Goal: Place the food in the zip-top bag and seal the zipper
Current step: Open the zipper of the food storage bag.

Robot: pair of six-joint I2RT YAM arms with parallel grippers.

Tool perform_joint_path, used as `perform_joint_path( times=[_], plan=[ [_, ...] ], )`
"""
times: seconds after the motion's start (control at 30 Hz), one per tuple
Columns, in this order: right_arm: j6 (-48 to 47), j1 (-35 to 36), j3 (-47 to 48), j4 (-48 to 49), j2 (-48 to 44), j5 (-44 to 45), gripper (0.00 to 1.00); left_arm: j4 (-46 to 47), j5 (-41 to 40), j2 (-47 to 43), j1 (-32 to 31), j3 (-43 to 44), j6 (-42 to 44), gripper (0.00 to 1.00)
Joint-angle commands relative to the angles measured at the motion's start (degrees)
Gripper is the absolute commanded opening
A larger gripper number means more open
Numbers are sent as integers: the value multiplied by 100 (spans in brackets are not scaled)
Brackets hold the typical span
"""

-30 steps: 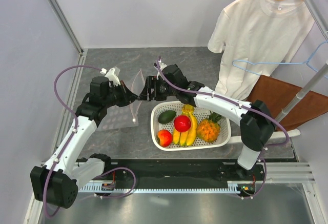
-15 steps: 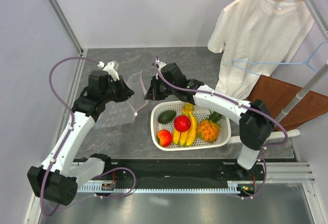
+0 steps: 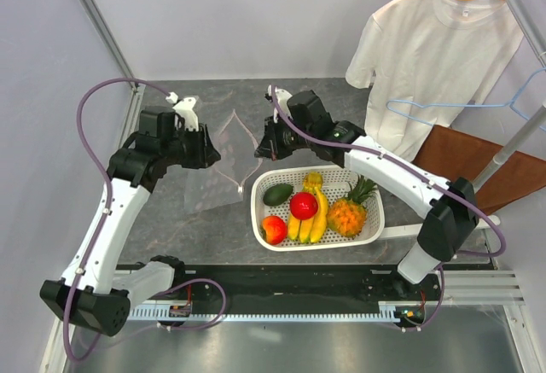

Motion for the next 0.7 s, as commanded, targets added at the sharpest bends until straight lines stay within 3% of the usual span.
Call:
perform_joint_path(
  times=[0.0,0.23,0.27,0.3,0.4,0.67],
  plan=[
    [-30,175,266,244,-226,-424,0,-118,538,283,-15,146,226,44],
    [40,307,248,261,-296,-485,0,-57,265,249,-15,295,208,48],
    [75,308,248,244,-296,-494,0,-57,292,214,-15,321,234,44],
    [93,308,231,244,-305,-494,0,-57,327,179,-7,330,243,27],
    [85,308,222,174,-349,-459,0,-223,432,-14,2,462,348,2],
    [-372,194,336,-511,-437,270,0,-1251,538,-656,-7,909,533,2]
  ],
)
